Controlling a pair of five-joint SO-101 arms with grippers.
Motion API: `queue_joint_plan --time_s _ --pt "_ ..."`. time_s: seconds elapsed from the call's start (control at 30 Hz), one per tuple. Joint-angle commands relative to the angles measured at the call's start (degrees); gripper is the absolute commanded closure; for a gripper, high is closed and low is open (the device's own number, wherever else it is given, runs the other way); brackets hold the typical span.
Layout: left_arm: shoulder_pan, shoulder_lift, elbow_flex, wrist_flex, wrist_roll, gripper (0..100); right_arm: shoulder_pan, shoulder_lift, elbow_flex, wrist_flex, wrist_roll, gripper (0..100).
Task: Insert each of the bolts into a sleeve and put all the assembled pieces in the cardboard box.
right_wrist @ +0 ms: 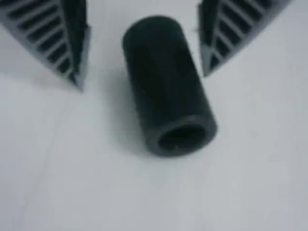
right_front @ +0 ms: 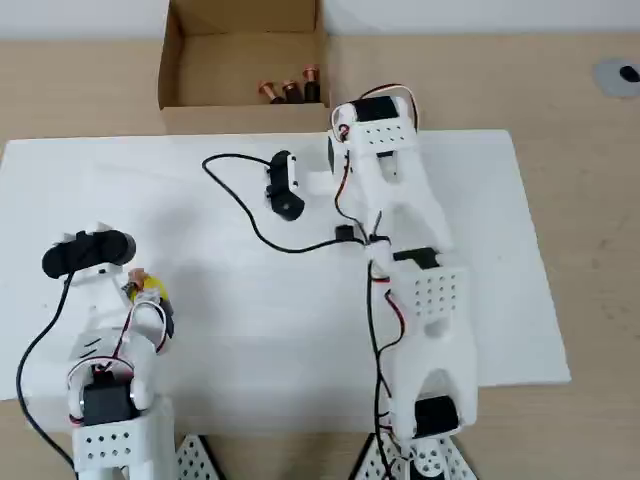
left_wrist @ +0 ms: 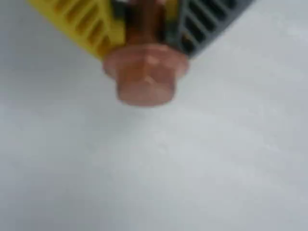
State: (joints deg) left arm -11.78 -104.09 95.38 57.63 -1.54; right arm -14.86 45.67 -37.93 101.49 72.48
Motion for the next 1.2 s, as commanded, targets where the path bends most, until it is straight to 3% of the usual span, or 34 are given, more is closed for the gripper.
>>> queue_joint_plan --time_s 0.0,0.5,0.87,1.17 --pt "-0.7 -0.3 -2.5 0.4 -0.4 99 1.0 -0.4 -2.9 0.6 1.2 79.7" --pt "-0.7 -0.3 -2.6 0.4 -2.4 99 1.0 4.6 -1.3 0.6 1.6 81.2" --pt "-0.7 -0.3 -2.6 0.4 -2.4 99 1.1 4.4 10.2 -11.4 -9.8 81.4" --pt "-0.7 -0.3 -2.6 0.4 -2.4 99 1.2 2.3 11.2 -13.5 -14.5 83.0"
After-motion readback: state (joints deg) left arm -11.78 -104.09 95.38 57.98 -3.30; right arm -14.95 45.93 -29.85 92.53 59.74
